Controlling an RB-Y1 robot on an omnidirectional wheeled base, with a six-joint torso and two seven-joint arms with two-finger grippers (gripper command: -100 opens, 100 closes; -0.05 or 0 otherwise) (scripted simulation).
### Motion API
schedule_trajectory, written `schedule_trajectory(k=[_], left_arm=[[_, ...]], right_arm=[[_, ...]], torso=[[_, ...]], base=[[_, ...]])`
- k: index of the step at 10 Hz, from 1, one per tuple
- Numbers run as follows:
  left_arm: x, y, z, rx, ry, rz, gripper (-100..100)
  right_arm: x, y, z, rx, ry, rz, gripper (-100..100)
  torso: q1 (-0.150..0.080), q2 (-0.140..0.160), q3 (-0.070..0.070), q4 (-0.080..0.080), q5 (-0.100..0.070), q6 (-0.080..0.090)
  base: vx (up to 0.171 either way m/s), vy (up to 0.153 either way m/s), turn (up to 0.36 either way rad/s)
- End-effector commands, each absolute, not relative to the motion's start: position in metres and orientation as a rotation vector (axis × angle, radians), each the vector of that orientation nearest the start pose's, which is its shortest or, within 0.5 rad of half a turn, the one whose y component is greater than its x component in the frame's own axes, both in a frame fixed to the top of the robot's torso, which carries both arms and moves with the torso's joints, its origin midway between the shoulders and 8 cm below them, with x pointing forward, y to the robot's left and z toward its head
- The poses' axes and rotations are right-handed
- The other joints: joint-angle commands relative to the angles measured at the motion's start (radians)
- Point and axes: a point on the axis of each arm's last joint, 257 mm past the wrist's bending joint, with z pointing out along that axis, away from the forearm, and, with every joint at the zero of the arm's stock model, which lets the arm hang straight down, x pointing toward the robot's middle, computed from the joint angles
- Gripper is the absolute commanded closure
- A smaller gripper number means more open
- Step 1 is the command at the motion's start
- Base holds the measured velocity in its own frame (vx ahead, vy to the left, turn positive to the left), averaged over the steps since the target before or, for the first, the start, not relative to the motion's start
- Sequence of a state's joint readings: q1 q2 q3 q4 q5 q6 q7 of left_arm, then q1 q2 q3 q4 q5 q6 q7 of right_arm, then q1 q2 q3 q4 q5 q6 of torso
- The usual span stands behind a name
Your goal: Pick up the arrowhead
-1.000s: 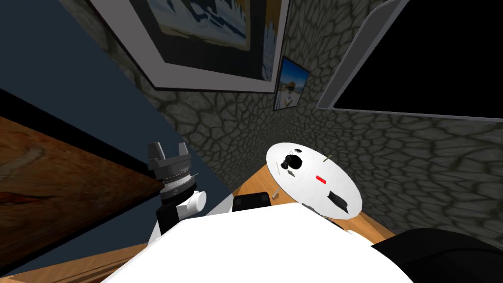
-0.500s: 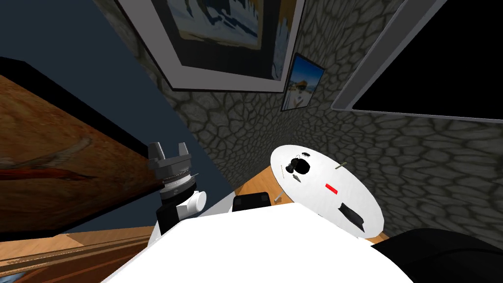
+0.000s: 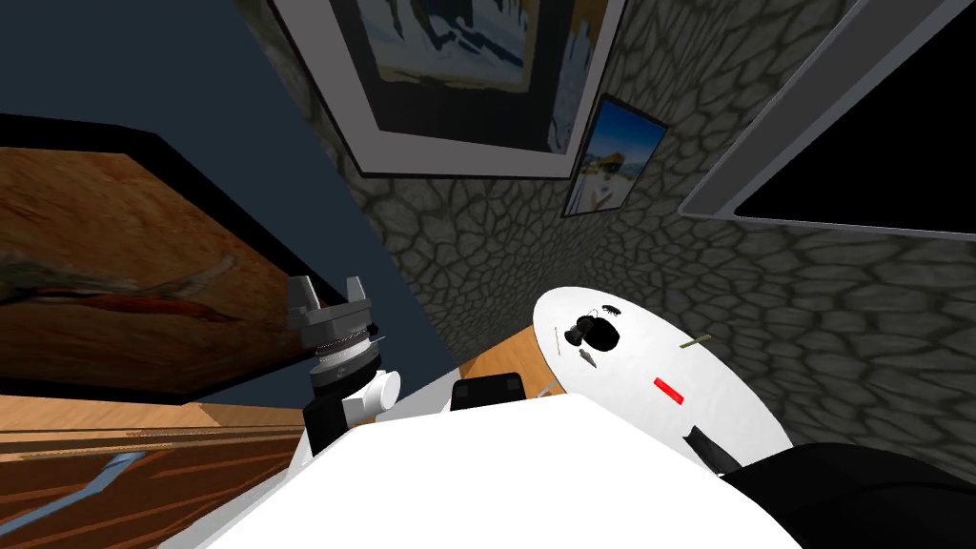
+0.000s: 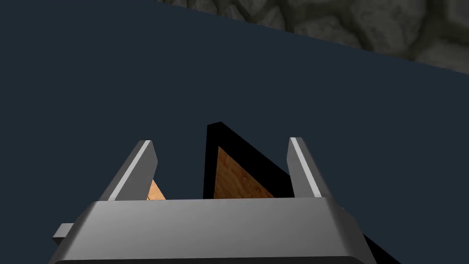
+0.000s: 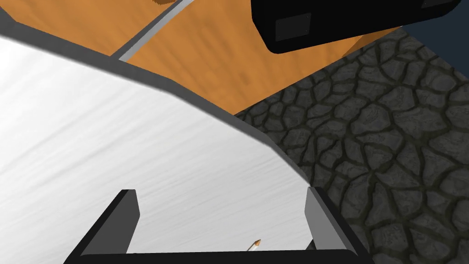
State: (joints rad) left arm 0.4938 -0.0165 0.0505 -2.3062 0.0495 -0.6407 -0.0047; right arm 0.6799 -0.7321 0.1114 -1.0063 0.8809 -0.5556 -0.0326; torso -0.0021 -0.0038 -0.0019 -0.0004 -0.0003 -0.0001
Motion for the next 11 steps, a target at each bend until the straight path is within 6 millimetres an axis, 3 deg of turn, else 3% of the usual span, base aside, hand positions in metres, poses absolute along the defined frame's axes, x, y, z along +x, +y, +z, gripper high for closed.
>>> schedule_trajectory(k=[1, 2, 7, 9, 11], left_arm=[[0.308, 0.296, 0.063, -0.548, 0.447, -1.312, 0], [0.308, 0.296, 0.063, -0.548, 0.447, -1.312, 0], [0.308, 0.296, 0.063, -0.548, 0.447, -1.312, 0], [0.308, 0.296, 0.063, -0.548, 0.447, -1.312, 0], [0.308, 0.296, 0.063, -0.548, 0.447, -1.312, 0]], right_arm=[[0.023, -0.493, -0.545, 0.240, 2.696, 0.186, -100], [0.014, -0.498, -0.547, 0.256, 2.711, 0.172, -100], [-0.030, -0.546, -0.550, 0.306, 2.817, 0.045, -100], [-0.059, -0.564, -0.550, 0.362, 2.866, -0.016, -100], [-0.072, -0.575, -0.550, 0.396, 2.890, -0.052, -100]], torso=[[0.000, 0.000, 0.000, 0.000, 0.000, 0.000], [0.000, 0.000, 0.000, 0.000, 0.000, 0.001], [0.000, 0.000, 0.000, 0.000, 0.000, 0.001], [-0.001, 0.000, 0.000, 0.000, 0.000, 0.002], [-0.001, -0.002, -0.001, 0.000, -0.001, 0.000]], base=[[0.025, -0.023, 0.167], [0.012, -0.013, -0.033], [0.027, -0.019, 0.252], [0.027, -0.031, 0.209], [0.043, -0.041, 0.297]])
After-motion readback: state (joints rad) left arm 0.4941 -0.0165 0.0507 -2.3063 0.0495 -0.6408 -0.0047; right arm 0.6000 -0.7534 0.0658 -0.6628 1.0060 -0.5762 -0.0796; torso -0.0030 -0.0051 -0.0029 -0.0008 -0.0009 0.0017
